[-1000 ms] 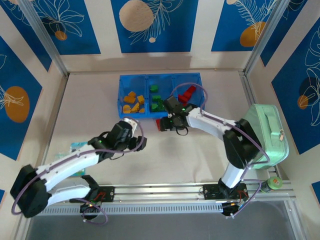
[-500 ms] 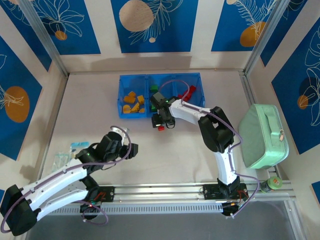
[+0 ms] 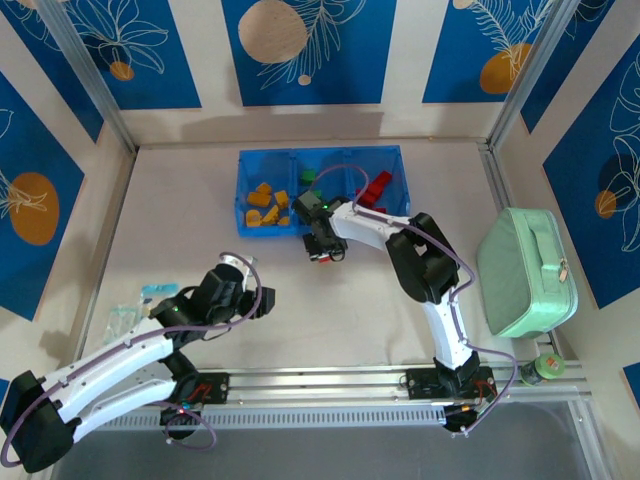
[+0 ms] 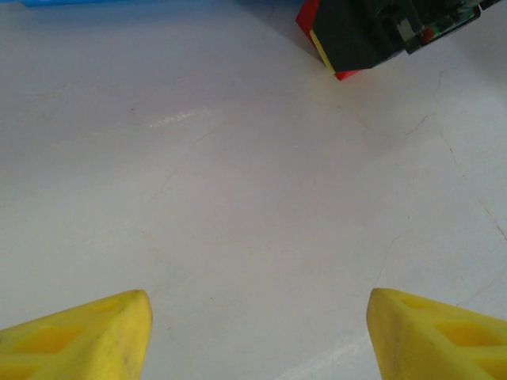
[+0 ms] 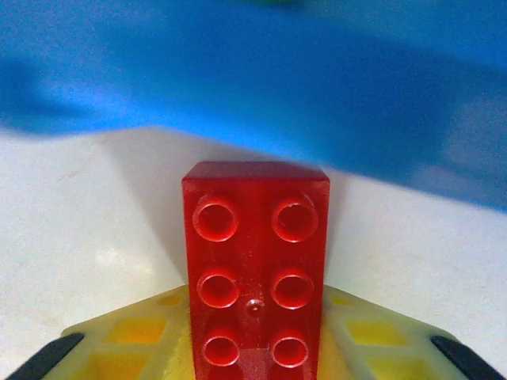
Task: Sort the legos into containers by color
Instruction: Pick up the lego from the center of the table, then place the lego in the container.
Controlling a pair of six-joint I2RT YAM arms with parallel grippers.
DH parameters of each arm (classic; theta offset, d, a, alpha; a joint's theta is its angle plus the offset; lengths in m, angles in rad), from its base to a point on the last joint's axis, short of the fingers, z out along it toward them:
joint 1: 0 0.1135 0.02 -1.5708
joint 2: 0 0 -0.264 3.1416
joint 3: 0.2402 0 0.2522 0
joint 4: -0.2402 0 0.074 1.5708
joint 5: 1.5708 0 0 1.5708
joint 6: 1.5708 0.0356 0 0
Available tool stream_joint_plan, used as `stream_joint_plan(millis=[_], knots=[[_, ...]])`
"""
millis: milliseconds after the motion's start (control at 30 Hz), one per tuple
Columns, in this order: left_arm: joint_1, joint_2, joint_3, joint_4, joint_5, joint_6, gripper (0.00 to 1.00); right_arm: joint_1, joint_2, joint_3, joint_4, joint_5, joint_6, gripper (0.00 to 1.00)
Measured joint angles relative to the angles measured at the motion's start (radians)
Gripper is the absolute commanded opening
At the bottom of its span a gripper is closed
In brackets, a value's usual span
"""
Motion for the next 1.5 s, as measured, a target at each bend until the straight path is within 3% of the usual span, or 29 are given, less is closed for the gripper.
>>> stream_joint_plan(millis=[300, 567, 800, 1000, 1133, 1167, 1200, 1267, 1500], knots=[[0.000, 0.000, 0.000, 0.000, -0.005, 0.001, 0.71, 0.016, -0.207, -0.008, -0.052, 0.048, -0.003, 0.29], [0.000, 0.000, 0.000, 0.000, -0.011, 0.004, 0.71, -0.152, -0.429, -0.072, -0.048, 0.071, -0.005, 0.29], [0.000, -0.006, 0.000, -0.003, -0.023, 0.008, 0.71, -0.335, -0.391, -0.063, -0.045, 0.043, -0.051, 0.29], [0.000, -0.047, 0.000, -0.026, -0.047, 0.011, 0.71, -0.400, -0.235, 0.043, -0.047, 0.008, -0.087, 0.30], [0.000, -0.068, 0.001, -0.045, -0.079, 0.012, 0.73, -0.417, -0.153, 0.093, -0.048, -0.012, -0.102, 0.41], [0.000, -0.071, 0.002, -0.051, -0.090, 0.012, 0.75, -0.419, -0.144, 0.097, -0.048, -0.016, -0.108, 0.49], [0.000, -0.072, 0.005, -0.058, -0.105, 0.014, 0.78, -0.421, -0.137, 0.101, -0.050, -0.018, -0.111, 0.64], [0.000, -0.072, 0.010, -0.072, -0.136, 0.019, 0.81, -0.422, -0.136, 0.108, -0.055, -0.024, -0.117, 0.76], [0.000, -0.072, 0.048, -0.111, -0.255, 0.038, 0.83, -0.422, -0.191, 0.109, -0.049, -0.039, -0.126, 0.78]])
